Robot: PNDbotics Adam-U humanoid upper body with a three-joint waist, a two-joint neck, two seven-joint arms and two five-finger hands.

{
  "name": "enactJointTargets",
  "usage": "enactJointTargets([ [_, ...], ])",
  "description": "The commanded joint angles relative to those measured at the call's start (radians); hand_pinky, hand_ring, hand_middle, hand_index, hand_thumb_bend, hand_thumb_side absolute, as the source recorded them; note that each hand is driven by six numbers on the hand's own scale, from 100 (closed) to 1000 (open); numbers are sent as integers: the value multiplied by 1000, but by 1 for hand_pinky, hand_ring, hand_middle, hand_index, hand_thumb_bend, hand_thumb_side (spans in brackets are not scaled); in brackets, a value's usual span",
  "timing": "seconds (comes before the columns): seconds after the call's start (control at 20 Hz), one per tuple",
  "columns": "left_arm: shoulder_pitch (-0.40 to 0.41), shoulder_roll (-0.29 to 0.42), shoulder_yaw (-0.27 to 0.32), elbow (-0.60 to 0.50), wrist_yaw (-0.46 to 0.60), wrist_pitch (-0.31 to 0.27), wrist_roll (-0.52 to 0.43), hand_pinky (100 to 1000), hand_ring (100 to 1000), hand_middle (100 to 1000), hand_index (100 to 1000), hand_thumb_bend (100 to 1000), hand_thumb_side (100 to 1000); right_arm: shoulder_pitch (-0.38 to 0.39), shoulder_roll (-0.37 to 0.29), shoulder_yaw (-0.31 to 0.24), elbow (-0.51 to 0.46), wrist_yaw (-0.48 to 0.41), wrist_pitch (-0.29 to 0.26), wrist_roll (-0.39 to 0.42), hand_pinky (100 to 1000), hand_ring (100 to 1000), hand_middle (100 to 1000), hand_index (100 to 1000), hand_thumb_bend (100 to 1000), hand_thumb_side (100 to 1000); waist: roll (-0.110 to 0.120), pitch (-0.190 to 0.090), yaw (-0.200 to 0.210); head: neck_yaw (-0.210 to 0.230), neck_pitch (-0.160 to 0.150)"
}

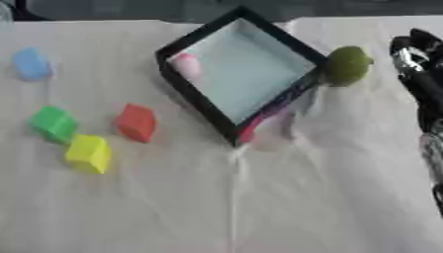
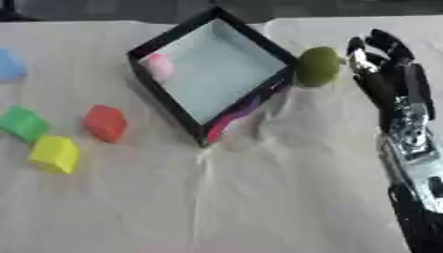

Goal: Pick up objects on the table and place them in the box.

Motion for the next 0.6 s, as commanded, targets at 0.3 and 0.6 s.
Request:
enactJointTargets([
  [0.3, -5, 28, 4, -19, -4, -1, -3, 740, 790, 788, 828, 367, 706, -14, -16, -7, -13, 1, -3, 3, 871, 811, 831, 872, 258, 412, -4, -11, -1, -3, -15],
  [0.6, -22, 34, 11, -25, -3, -4, 1, 742, 793, 791, 828, 369, 701, -20, -18, -12, -15, 1, -4, 0, 871, 811, 831, 872, 260, 410, -3, -3, -14, -9, -22],
])
